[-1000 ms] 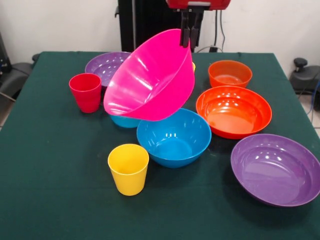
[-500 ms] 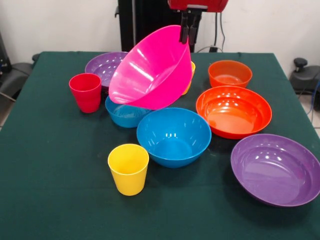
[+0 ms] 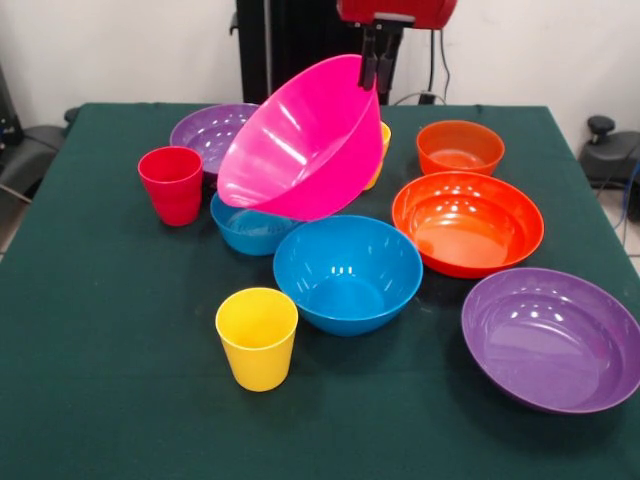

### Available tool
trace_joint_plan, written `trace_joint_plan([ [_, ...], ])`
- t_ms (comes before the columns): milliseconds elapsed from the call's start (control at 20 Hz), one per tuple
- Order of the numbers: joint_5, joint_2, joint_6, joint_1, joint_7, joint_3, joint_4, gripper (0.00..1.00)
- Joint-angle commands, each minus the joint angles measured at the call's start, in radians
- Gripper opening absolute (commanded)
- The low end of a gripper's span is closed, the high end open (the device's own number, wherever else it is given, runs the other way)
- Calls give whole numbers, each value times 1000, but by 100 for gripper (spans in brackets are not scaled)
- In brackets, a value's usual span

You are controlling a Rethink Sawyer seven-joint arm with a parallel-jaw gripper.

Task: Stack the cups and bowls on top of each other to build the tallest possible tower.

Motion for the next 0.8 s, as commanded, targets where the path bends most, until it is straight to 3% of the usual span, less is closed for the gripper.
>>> trace_joint_plan([
  [50,13,41,-49,29,144,-8,25,0],
  [800,36,67,-53,54,160,-6,-13,0],
])
